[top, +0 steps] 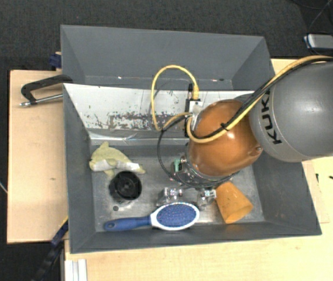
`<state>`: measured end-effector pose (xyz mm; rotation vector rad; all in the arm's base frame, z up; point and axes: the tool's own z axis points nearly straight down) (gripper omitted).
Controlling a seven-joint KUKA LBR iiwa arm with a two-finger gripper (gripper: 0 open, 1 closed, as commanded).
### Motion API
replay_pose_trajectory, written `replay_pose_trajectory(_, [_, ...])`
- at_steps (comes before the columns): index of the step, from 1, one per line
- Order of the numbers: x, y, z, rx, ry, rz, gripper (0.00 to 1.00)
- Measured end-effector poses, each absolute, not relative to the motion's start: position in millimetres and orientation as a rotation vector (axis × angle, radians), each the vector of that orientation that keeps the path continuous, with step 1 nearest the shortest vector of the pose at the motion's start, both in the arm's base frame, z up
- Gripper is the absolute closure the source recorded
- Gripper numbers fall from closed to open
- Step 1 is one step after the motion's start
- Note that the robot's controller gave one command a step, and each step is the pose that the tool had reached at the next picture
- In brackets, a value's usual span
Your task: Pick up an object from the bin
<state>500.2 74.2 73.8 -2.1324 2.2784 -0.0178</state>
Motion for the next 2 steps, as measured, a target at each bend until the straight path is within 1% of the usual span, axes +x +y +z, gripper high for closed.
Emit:
replay_pose_trajectory(1, [495.9,106,123,-2.551,1.81,-0.011,0.0])
replay_pose_trajectory(2, [499.9,89,93,-2.878,1.184,-0.036,0.0])
